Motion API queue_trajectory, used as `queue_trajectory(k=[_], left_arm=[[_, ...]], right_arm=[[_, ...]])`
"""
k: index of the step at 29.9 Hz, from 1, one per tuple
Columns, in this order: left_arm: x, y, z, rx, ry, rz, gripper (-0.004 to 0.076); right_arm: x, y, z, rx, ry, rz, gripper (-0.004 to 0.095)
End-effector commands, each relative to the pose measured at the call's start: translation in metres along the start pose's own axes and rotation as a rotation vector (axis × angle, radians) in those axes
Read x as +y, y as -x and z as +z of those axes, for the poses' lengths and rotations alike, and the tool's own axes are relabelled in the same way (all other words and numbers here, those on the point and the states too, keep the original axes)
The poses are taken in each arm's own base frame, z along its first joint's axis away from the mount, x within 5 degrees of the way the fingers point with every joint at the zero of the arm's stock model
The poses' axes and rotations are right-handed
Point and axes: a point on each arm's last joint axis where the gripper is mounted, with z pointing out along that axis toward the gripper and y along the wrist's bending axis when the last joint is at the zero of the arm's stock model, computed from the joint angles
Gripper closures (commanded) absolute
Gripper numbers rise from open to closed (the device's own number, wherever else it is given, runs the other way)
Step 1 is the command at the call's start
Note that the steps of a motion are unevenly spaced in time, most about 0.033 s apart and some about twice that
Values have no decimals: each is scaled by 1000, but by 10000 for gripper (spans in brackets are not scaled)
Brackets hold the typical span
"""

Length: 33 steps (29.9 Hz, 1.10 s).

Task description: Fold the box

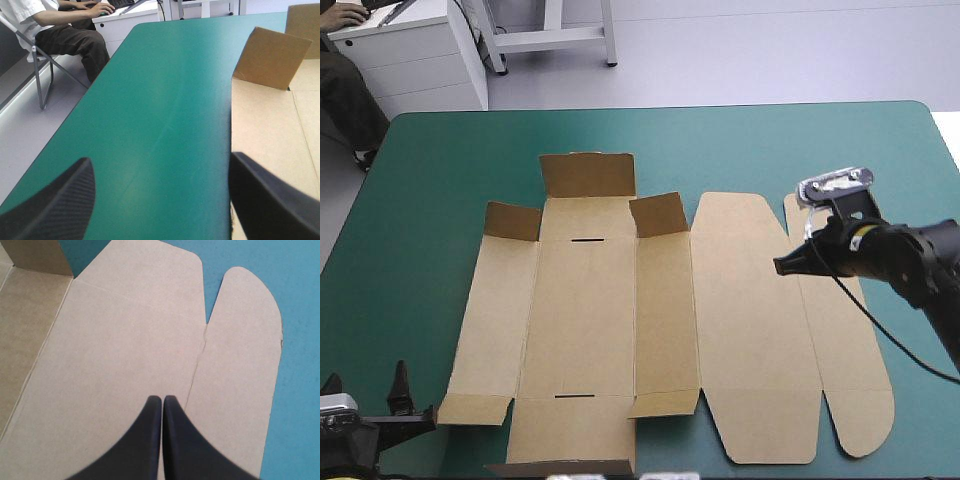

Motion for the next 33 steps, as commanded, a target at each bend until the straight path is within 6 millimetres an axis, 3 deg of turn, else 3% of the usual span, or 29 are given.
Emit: queue_trajectory(k=[1, 6, 13, 21, 28, 33], left_arm=[[-1, 13, -7, -116, -24, -30, 193], [-1, 21, -11, -129, -25, -26, 193], [0, 55, -6, 7, -24, 59, 193], [-6, 85, 30, 241, -98, 104, 193], [-14, 91, 68, 359, -148, 102, 193], [-18, 93, 82, 367, -166, 66, 193]], right_arm=[[1, -15, -25, -145, -20, -16, 913], [4, -50, -43, -187, -26, -36, 913], [8, -89, -62, -232, -28, -35, 913], [16, -117, -67, -213, 46, 12, 913], [20, -136, -68, -230, 77, 33, 913], [22, -153, -70, -249, 80, 33, 913]])
